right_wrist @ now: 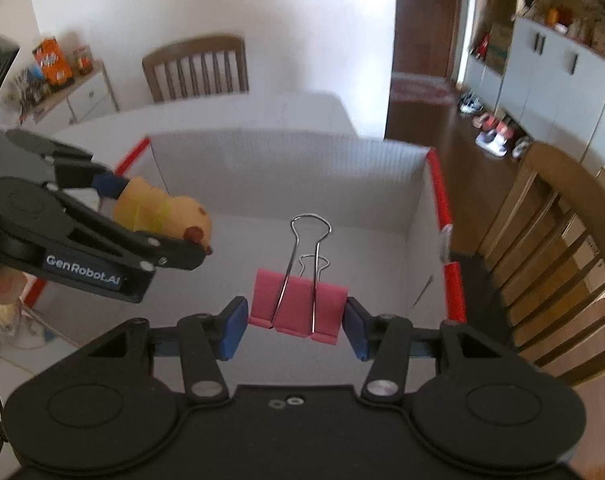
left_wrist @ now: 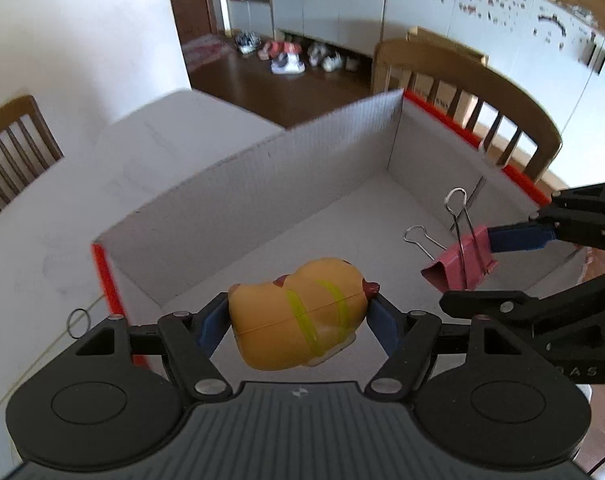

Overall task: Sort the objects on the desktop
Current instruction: 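Carry the yellow toy and pink clip with both tools into the red box, then open both tools to drop the yellow toy and pink clip in the box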

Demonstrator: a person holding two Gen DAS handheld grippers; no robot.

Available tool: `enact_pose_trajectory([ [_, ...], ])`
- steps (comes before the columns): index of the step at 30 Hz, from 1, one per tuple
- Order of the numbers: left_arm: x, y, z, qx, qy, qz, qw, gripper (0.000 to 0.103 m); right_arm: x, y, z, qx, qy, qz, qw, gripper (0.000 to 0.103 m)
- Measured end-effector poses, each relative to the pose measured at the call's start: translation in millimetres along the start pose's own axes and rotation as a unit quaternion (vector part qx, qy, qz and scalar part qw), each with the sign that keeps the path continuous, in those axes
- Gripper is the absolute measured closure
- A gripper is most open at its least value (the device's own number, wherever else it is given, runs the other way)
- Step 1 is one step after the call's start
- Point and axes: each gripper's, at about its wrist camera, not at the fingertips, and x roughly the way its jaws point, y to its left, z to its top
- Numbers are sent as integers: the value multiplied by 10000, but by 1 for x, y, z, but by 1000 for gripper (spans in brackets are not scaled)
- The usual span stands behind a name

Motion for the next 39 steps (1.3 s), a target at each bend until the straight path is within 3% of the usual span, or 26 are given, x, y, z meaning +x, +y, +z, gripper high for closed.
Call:
enact_pose_trajectory([
  [13,55,3,10,-78,1061,-76,9943,30,46,-4,7,-244,1021,4,9945,52],
  [21,70,2,5,-133,1401,-145,9899,29,54,4,6,-484,1262,-62,9908,52],
  [26,70,2,2,-164,1458,-171,9890,28,55,8,6,-589,1326,-60,9894,51],
  [29,68,-1,0,-139,1485,-163,9887,27,53,10,6,-639,1310,-12,9893,45],
  [35,52,-3,-5,-193,1265,-406,9910,18,40,8,8,-685,1141,151,9910,32],
  [39,38,-2,-3,-340,1018,-533,9928,18,25,2,10,-672,994,281,9924,30],
])
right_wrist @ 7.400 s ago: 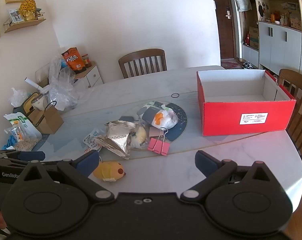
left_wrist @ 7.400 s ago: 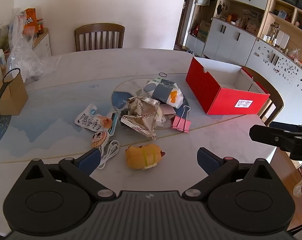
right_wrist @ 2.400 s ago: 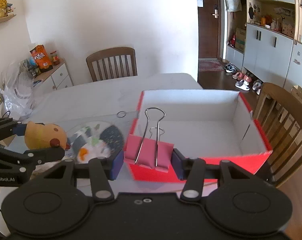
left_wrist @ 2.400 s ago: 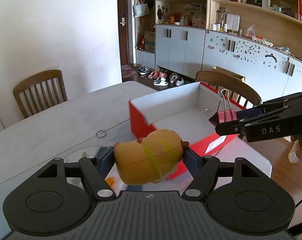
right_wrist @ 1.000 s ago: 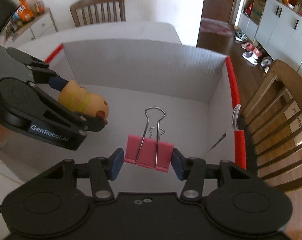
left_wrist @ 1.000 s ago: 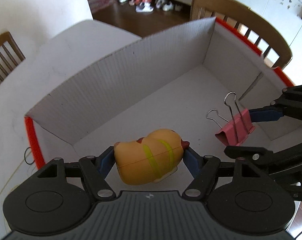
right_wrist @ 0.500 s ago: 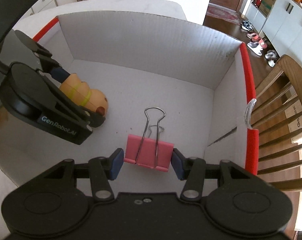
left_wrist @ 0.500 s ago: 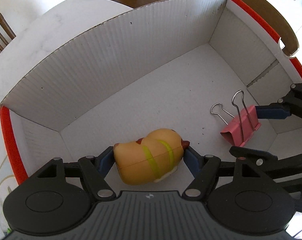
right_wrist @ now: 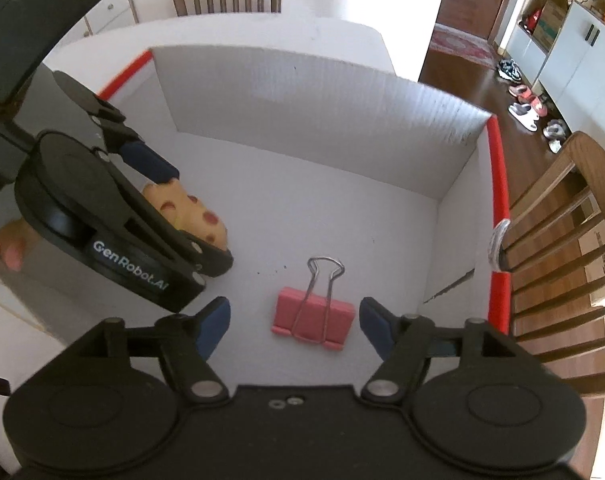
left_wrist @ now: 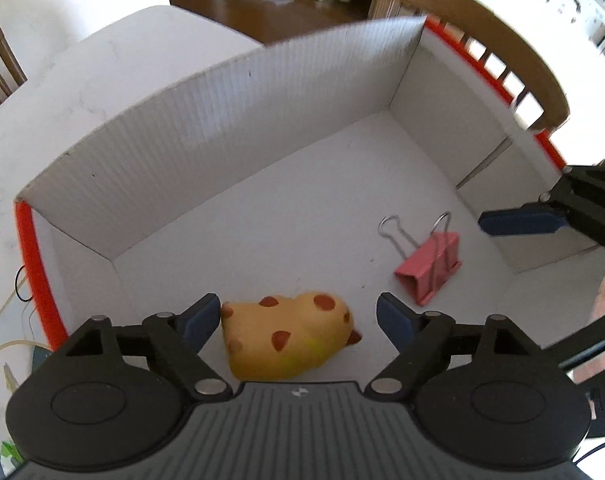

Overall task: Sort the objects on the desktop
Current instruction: 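Open both tools to drop the yellow toy and pink clip in the box, then move both tools back over the glass mat toward the remaining items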

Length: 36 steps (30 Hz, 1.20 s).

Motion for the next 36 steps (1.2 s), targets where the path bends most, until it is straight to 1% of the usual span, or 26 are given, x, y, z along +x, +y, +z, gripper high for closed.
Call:
enact_pose_trajectory([
  [2,-9,1,1,-76,-149,-111,9998,17,-8,-3,0,35,-101,99,9999,25],
  [3,-14,4,7,-114,-238,-173,9995,15,-12,-4,-1,48,-161,131,9998,25],
  [6,-33,4,2,-226,-548,-284,9978,14,-27,-4,-3,105,-288,260,9992,25],
  [10,-57,4,-5,-385,-956,-488,9935,13,-46,-5,-9,132,-495,387,9979,24],
  [12,-72,4,-11,-455,-1137,-518,9911,8,-52,1,-9,173,-604,440,9971,23],
  [15,-91,-2,-19,-483,-1423,-513,9873,7,-67,-1,-11,220,-775,529,9953,23],
  [21,-124,-11,-46,-658,-1868,-286,9798,7,-89,5,-18,160,-1048,674,9921,22],
  [24,-138,-13,-66,-825,-2073,-93,9747,7,-93,13,-20,108,-1156,718,9906,21],
  [27,-149,-12,-86,-988,-2221,-30,9700,7,-98,21,-22,53,-1228,754,9896,21],
  [31,-166,-11,-113,-1011,-2489,150,9631,7,-103,50,-27,-43,-1361,666,9884,18],
  [36,-184,-2,-152,-976,-2707,323,9572,5,-106,78,-31,-62,-1446,700,9870,17],
])
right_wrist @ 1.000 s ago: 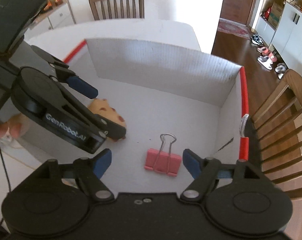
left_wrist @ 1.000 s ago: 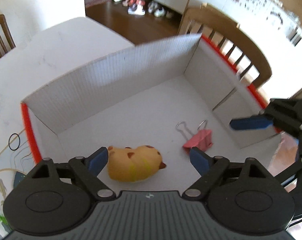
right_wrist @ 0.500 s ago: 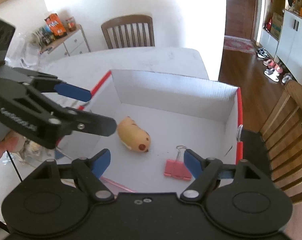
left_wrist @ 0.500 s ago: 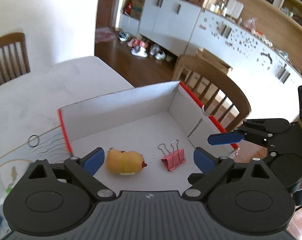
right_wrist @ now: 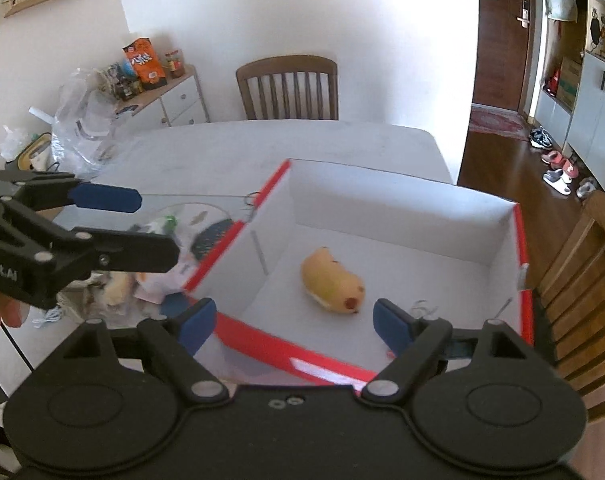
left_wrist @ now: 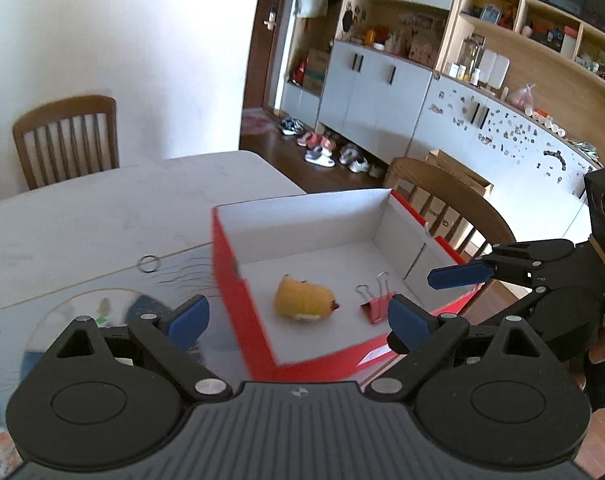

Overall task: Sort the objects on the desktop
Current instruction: 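Move both tools back over the glass mat toward the remaining items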

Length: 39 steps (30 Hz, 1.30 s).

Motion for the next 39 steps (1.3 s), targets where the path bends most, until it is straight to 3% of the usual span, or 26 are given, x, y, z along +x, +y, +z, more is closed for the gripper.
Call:
enact_pose_trajectory([
  [2,-14,9,-9,22,-85,43,10000,0,1,13,-2,8,-22,8,10000,16],
  [20,-101,112,-87,-129,-342,227,9991,0,25,123,-3,91,-174,242,9995,12],
  [39,-129,198,-155,-394,-59,1015,9940,0,126,187,26,-615,-39,45,9981,12],
])
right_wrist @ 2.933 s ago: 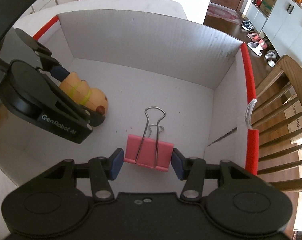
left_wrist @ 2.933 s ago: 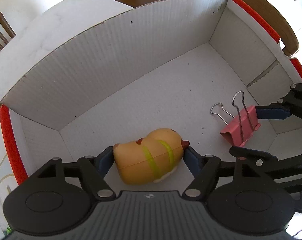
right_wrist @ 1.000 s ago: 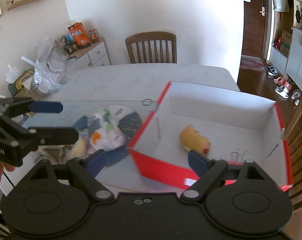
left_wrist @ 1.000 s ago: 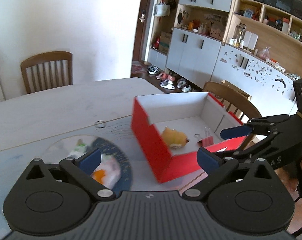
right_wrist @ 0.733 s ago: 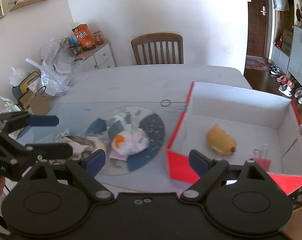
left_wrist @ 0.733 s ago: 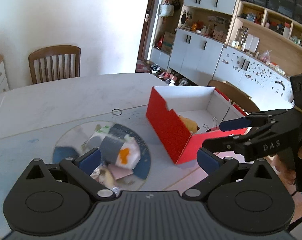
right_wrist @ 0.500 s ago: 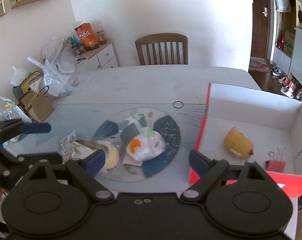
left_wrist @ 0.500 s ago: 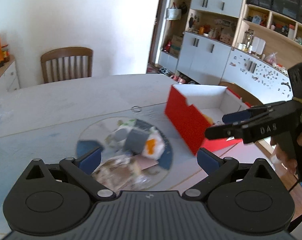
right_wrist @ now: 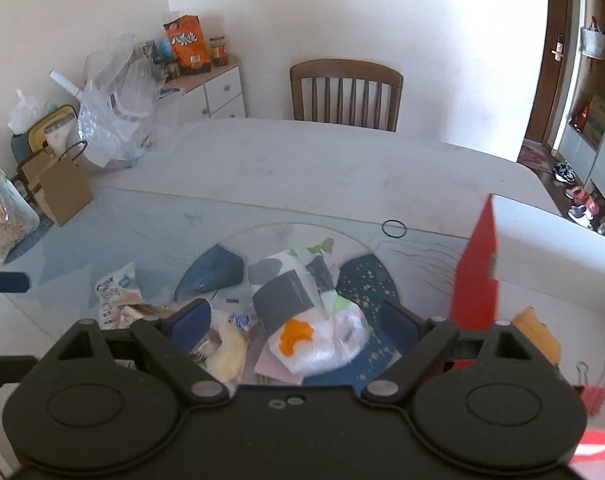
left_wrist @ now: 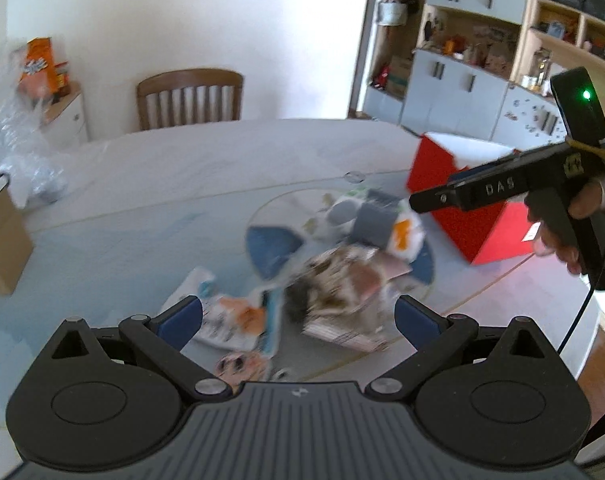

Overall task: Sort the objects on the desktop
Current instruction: 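Move both tools back over the glass mat toward the remaining items, then grasp the cartoon-face plush with the left tool while the right tool grasps the tissue pack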

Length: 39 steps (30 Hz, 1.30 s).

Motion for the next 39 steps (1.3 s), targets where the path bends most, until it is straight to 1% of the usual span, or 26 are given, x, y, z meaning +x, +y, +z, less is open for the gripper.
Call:
enact_pose_trajectory([
  [2,2,6,-5,-23,79,172,9998,0,11,2,2,-89,83,-24,9999,12],
  [7,9,21,-15,-147,148,219,9995,0,35,4,7,-163,252,-85,9995,10],
  [18,44,44,-34,-452,572,164,9972,1,71,0,4,-82,597,-167,9980,10],
  [26,54,53,-35,-678,695,64,9953,2,89,-2,3,-77,735,-221,9970,10],
  [28,56,54,-35,-723,729,11,9947,6,93,-3,2,-63,763,-220,9968,10],
  [31,59,55,-36,-817,803,-87,9934,18,97,-7,2,68,806,-191,9965,12],
  [33,60,54,-37,-843,866,-141,9926,34,97,-10,2,132,817,-177,9964,13],
  [34,61,54,-37,-849,895,-158,9922,38,98,-10,2,149,818,-185,9964,13],
  [35,61,53,-37,-852,919,-169,9920,45,98,-11,2,166,822,-181,9963,14],
  [37,61,52,-38,-868,928,-181,9917,48,97,-12,2,217,832,-149,9962,16],
  [38,61,53,-38,-881,922,-181,9917,51,97,-12,2,237,836,-138,9961,17],
  [39,61,52,-38,-894,917,-193,9916,57,97,-12,2,253,834,-136,9961,18],
])
